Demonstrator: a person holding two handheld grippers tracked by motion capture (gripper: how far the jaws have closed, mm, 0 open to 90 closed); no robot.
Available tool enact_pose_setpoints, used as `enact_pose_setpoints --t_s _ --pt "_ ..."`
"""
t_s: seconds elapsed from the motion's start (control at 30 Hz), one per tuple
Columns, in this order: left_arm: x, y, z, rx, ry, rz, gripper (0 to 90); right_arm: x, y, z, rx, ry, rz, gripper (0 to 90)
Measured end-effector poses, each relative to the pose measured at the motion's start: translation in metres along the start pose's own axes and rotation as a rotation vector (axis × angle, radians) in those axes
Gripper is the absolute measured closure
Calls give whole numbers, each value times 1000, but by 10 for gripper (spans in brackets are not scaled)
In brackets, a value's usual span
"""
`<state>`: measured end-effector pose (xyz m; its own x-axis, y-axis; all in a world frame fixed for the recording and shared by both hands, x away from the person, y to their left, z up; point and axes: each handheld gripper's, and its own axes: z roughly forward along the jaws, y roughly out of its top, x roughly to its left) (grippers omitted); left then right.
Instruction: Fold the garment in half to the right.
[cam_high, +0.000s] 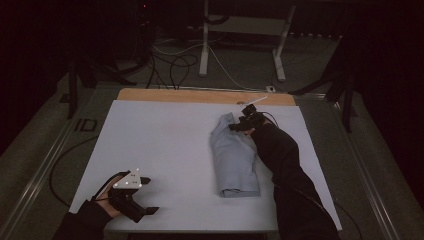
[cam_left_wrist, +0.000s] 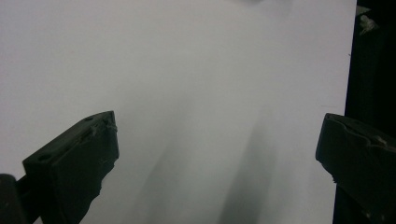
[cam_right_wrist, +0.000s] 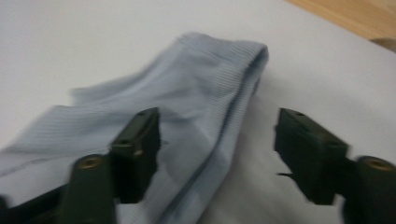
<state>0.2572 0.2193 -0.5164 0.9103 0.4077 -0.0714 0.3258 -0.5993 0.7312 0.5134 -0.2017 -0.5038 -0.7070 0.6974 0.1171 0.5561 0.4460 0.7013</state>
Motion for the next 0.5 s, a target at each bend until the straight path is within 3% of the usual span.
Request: enact_pose_setpoints --t_s 0.07,0.5 --pt "0 0 0 2 0 2 4 3 0 -8 -16 35 -17 183" --pt "-1 1 -1 1 0 0 4 31 -5 -39 -79 103 -66 155"
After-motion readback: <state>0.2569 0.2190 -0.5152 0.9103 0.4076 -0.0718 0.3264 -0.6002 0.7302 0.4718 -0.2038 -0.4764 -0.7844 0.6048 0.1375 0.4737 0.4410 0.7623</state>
